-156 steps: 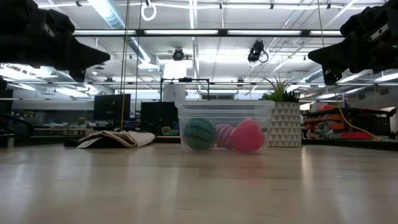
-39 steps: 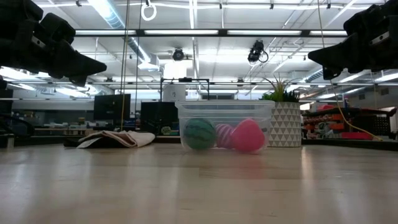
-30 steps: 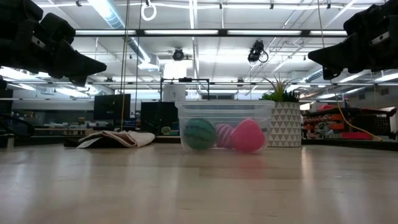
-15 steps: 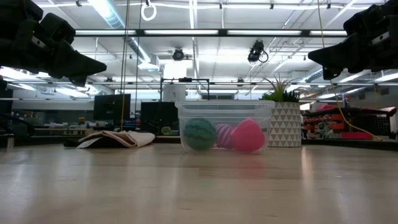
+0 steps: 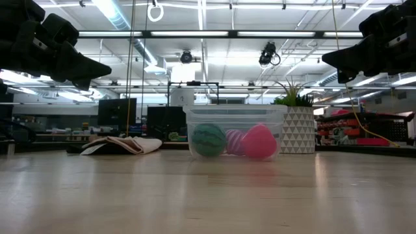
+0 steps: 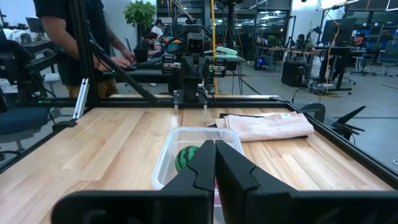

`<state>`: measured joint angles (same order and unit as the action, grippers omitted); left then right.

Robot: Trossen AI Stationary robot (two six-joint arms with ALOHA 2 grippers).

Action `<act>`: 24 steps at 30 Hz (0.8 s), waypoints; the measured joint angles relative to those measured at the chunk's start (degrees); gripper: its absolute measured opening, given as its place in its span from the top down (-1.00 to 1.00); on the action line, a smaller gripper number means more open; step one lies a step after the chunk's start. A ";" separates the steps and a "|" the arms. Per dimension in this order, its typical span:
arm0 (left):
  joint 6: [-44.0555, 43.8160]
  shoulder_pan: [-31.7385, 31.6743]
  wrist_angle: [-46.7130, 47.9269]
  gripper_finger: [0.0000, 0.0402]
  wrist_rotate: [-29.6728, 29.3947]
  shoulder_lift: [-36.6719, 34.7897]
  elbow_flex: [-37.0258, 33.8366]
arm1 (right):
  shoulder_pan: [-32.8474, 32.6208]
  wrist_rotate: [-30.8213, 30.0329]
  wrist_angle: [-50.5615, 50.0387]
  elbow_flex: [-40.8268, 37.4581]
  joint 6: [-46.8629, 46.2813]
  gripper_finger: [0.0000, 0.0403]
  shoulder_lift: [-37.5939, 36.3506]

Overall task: Pick and placing Produce into tupperware
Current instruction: Return to Home Position

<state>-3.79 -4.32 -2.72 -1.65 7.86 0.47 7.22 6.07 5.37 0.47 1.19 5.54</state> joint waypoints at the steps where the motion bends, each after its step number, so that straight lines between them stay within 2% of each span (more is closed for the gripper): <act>1: 0.00 -0.02 0.00 0.82 0.00 0.02 0.00 | 0.00 0.00 0.00 0.00 -0.01 0.91 0.02; 11: 0.01 -0.01 -0.01 0.89 0.00 0.01 0.00 | -0.02 0.00 0.00 0.00 -0.02 0.91 0.00; 24: 0.00 -0.02 0.00 0.83 0.01 0.01 -0.01 | 0.00 0.00 0.02 0.00 0.00 0.91 0.01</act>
<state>-3.79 -4.34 -2.72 -1.64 7.87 0.46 7.22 6.07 5.39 0.47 1.18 5.56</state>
